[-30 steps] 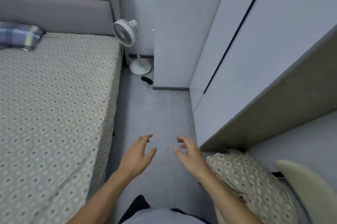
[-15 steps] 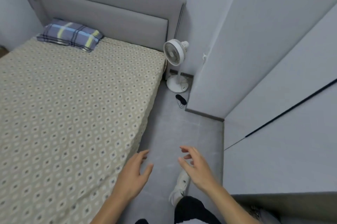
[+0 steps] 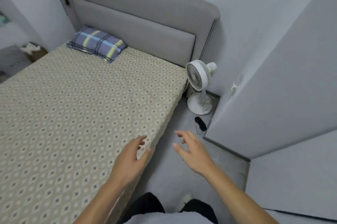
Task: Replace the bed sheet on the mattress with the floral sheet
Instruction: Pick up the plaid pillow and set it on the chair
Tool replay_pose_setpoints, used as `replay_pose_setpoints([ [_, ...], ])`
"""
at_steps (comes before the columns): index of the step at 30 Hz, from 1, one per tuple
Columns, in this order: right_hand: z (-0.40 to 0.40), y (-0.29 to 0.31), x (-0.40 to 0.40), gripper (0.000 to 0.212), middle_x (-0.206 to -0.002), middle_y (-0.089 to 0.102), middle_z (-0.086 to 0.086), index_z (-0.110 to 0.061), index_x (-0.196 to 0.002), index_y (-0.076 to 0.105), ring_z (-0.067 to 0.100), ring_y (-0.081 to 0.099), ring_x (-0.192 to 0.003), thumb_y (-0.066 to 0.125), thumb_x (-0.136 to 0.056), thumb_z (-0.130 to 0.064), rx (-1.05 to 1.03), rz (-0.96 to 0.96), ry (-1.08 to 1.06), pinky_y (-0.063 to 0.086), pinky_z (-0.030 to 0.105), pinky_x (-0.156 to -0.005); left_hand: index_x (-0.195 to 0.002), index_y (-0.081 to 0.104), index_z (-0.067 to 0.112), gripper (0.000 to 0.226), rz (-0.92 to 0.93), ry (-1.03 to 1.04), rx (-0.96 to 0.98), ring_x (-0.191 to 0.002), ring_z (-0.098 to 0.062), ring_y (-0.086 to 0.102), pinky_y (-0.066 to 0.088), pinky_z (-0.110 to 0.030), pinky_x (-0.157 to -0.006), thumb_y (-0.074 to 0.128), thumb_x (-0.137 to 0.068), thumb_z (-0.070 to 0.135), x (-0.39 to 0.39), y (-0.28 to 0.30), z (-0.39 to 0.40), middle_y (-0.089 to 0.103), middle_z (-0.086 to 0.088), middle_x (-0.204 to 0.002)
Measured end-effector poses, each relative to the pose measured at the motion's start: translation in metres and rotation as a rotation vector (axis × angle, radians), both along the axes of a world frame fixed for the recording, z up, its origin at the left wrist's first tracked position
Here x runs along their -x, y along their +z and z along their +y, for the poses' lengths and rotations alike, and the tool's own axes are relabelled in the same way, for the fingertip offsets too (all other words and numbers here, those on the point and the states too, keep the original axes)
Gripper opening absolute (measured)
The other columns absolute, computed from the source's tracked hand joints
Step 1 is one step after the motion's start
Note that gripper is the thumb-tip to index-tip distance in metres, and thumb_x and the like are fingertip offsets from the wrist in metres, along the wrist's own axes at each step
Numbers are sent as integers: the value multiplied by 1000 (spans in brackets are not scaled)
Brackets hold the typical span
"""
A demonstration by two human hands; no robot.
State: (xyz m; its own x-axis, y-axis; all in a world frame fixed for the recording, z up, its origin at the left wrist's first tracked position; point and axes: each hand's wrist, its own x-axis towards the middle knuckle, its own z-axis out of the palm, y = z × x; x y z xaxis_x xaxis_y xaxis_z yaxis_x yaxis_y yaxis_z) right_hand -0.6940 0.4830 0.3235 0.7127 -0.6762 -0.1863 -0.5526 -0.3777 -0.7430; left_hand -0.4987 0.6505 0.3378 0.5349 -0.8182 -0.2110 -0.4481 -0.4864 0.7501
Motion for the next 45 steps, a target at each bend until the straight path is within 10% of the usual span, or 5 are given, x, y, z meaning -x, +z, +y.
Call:
replay_pose_setpoints([
  [26, -390, -19, -329, 44, -135, 45, -31, -49, -143, 43, -9, 48, -121, 54, -101, -55, -70, 32, 160, 43, 19, -95, -146, 44, 47, 46, 30, 196, -8, -120, 6, 53, 51, -32, -99, 54, -100, 53, -328, -15, -362, 55, 28, -130],
  [37, -620, -132, -553, 45, -134, 46, -29, -45, -142, 46, -3, 50, -122, 55, -100, -55, -184, 133, 378, 47, 32, -104, -145, 47, 43, 45, 79, 552, -144, -119, -1, 57, 52, -36, -96, 55, -101, 49, -468, -128, -522, 59, 22, -129],
  [45, -702, -298, -722, 44, -135, 49, -18, -39, -140, 49, 11, 53, -127, 59, -98, -50, -113, 225, 537, 49, 38, -102, -150, 43, 38, 50, 37, 666, -209, -125, -11, 55, 52, -41, -97, 51, -102, 51, -594, -311, -626, 60, 15, -132],
])
